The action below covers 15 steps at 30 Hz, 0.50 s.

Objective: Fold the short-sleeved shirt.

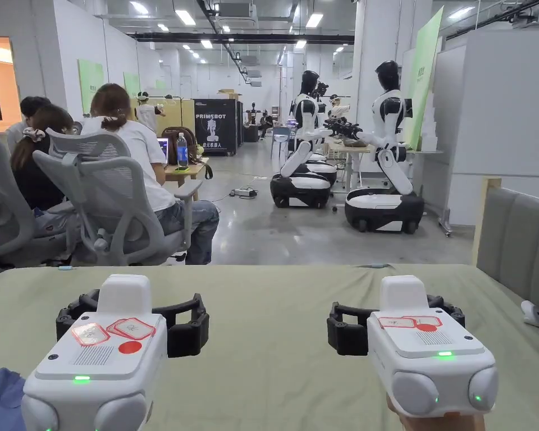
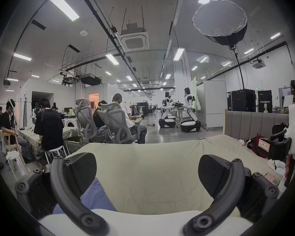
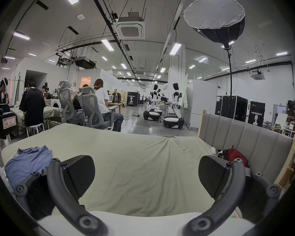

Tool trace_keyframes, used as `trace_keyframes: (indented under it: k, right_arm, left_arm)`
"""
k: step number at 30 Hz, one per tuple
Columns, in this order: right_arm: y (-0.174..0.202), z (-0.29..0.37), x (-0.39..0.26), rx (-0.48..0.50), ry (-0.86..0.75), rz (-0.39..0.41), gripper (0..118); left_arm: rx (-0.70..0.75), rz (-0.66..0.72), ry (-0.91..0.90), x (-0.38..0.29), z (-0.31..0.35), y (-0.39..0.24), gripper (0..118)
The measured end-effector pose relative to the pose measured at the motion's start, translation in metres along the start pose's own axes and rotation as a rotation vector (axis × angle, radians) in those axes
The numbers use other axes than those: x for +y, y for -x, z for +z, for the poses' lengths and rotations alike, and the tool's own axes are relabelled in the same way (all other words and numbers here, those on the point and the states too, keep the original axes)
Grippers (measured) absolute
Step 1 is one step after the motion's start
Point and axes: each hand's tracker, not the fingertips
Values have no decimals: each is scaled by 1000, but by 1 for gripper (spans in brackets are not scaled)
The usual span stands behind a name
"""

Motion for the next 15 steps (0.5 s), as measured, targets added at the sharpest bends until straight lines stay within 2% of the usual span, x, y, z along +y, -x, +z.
trace_keyframes:
  k: [15]
  right_arm:
    - [11,-4,2,13,8,24,118]
  left_arm:
    - [-8,2,27,-5,-3,4,118]
